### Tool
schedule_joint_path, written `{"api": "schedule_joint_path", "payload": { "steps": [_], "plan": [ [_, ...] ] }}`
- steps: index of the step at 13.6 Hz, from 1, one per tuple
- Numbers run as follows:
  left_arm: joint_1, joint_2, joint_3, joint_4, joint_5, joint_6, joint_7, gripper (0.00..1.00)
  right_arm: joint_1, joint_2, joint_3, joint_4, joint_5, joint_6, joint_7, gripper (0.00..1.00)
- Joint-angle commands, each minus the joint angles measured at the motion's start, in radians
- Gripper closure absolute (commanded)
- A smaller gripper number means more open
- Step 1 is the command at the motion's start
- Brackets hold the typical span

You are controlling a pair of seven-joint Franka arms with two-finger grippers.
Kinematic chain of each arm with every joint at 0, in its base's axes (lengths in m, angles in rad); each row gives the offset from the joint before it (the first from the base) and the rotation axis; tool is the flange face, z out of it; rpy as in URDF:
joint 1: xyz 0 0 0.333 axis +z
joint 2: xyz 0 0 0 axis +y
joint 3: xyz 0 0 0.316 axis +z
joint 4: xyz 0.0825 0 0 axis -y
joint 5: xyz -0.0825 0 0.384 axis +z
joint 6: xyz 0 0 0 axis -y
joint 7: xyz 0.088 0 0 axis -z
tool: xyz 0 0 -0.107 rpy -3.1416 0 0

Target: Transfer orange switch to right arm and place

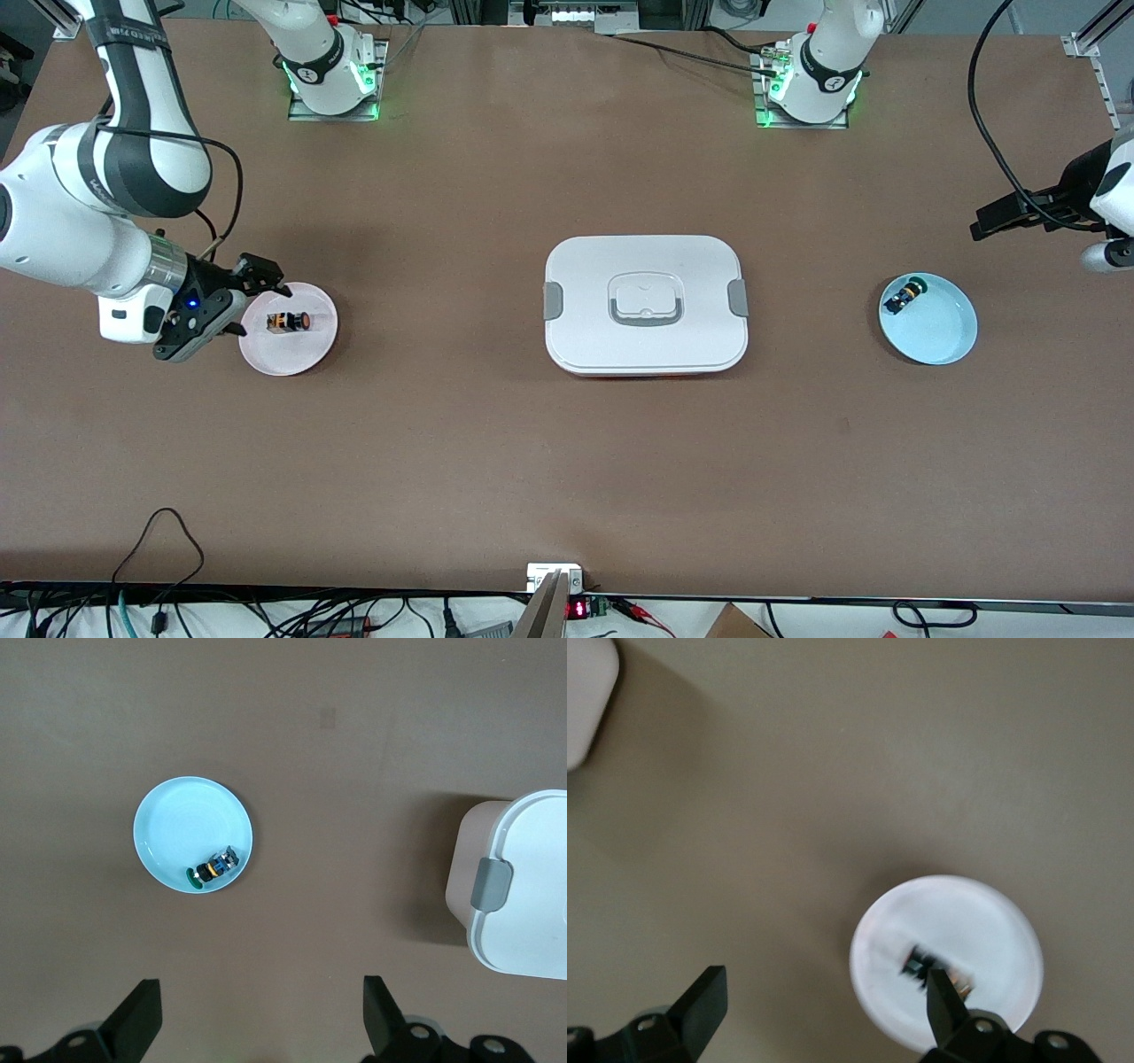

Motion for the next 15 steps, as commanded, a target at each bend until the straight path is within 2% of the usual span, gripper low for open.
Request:
{"api": "schedule_joint_path", "payload": {
  "steps": [1,4,6,8,9,12,14,15],
  "plan": [
    [-0.015,0.007,0.013,0.019,-0.005,-0.011,0.002,0.00,0.020,-0.014,-0.001,0.074,0.014,-0.159,0.323,0.00],
    [-0.015,0.007,0.013,0.018,-0.007,-0.011,0.002,0.00,0.054,-0.013,-0.003,0.178,-0.038,-0.343,0.556,0.00],
    [-0.015,0.007,0.014,0.018,-0.019,-0.011,0.002,0.00,0.071,-0.014,-0.003,0.253,-0.156,-0.435,0.568,0.00],
    [-0.014,0.007,0.014,0.018,-0.021,-0.011,0.002,0.00,0.074,-0.022,-0.006,0.299,-0.277,-0.442,0.567,0.00],
    [-0.013,0.007,0.014,0.018,-0.021,-0.013,0.002,0.00,0.063,-0.024,-0.019,0.321,-0.310,-0.425,0.567,0.00],
    [-0.014,0.009,0.014,0.018,-0.022,-0.011,0.002,0.00,0.040,-0.028,-0.093,0.341,-0.310,-0.404,0.585,0.00],
    [-0.013,0.009,0.014,0.018,-0.024,-0.011,0.002,0.00,0.028,-0.047,-0.098,0.323,-0.327,-0.414,0.587,0.00],
    [-0.013,0.009,0.014,0.018,-0.024,-0.011,0.002,0.00,0.019,-0.072,-0.098,0.277,-0.327,-0.402,0.575,0.00]
  ]
}}
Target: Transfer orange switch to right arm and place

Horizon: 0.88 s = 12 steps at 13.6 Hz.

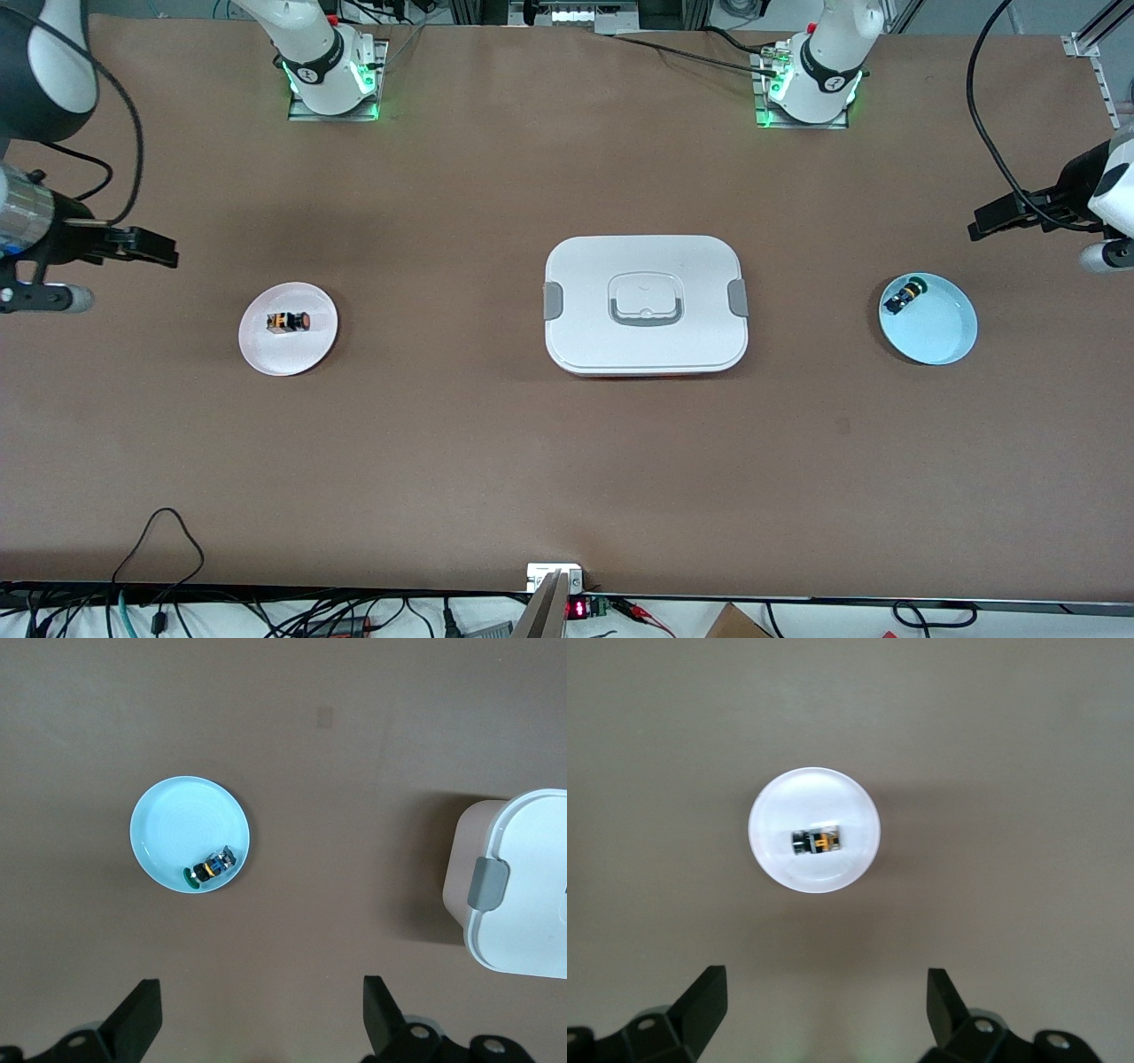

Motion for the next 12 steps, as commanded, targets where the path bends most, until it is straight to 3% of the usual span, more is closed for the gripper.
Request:
{"api": "schedule_joint_path", "payload": {
  "steps": [1,4,12],
  "plan": [
    [-0.011,0.008,0.014,0.018,-0.018,-0.011,0.002,0.00,-0.008,-0.077,0.007,-0.114,-0.020,0.031,0.013,0.00],
    [-0.011,0.011,0.014,0.018,-0.018,-0.011,0.002,0.00,-0.012,-0.183,0.007,-0.272,-0.018,0.155,-0.056,0.00],
    [-0.011,0.014,0.014,0.018,-0.018,-0.013,0.002,0.00,-0.020,-0.211,0.002,-0.242,-0.003,0.131,-0.046,0.00]
  ]
}}
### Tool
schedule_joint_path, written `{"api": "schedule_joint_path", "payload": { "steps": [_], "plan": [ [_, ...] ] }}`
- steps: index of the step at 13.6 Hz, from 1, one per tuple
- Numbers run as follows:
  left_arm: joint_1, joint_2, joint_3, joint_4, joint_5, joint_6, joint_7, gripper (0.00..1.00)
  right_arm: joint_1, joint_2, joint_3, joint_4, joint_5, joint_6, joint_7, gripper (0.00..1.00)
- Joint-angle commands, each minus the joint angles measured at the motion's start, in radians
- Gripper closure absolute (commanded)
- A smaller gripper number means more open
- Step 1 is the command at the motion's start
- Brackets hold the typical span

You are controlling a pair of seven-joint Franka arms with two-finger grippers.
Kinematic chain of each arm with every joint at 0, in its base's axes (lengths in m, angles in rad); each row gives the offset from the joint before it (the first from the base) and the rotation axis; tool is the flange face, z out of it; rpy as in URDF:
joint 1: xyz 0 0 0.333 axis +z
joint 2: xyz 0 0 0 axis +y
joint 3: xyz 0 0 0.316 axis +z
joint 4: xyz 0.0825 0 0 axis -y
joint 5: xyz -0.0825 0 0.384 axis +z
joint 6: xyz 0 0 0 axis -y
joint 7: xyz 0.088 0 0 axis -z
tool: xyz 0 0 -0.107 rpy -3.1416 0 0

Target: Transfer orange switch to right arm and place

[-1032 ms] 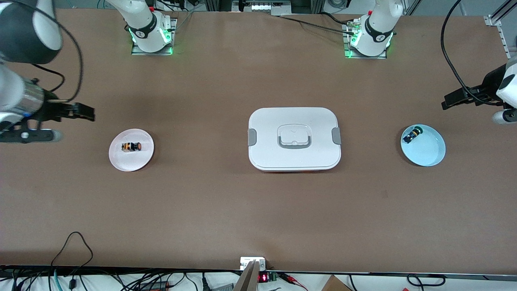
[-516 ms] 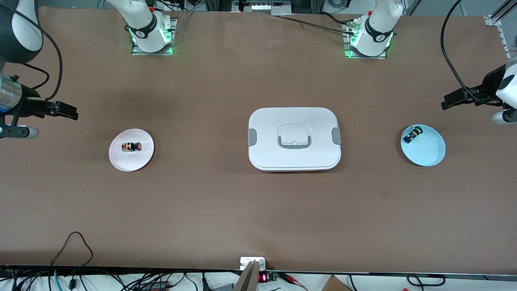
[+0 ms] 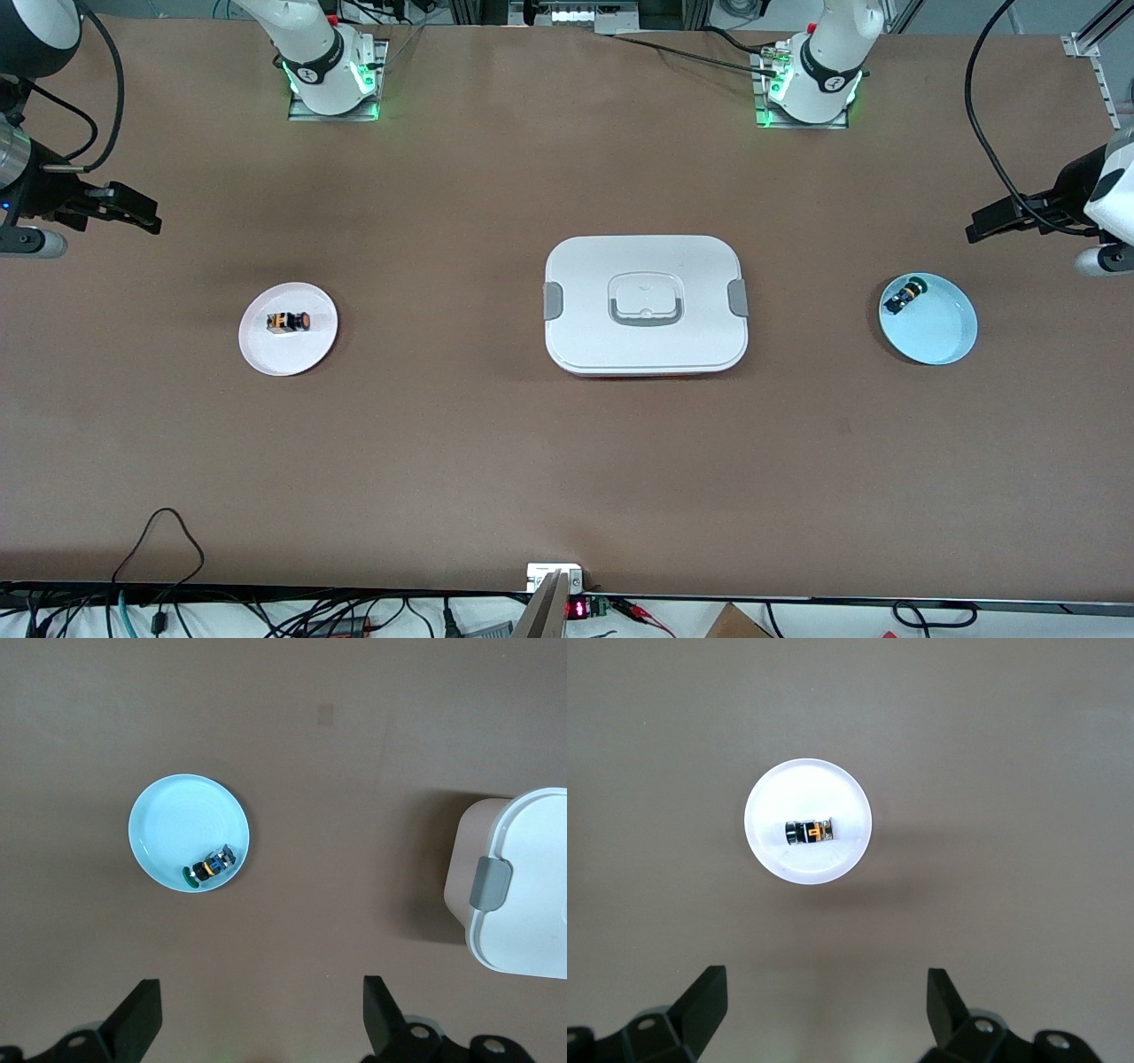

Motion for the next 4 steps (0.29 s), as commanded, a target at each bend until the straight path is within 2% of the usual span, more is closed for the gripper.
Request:
{"api": "schedule_joint_path", "payload": {
  "steps": [1,4],
  "plan": [
    [-0.011,0.005,0.014,0.018,-0.018,-0.011,0.002,0.00,-0.006,0.001,0.004,0.012,0.016,0.012,-0.009,0.00],
    [-0.010,0.005,0.014,0.018,-0.020,-0.013,0.002,0.00,-0.004,0.014,0.004,0.042,0.027,0.002,-0.011,0.00]
  ]
}}
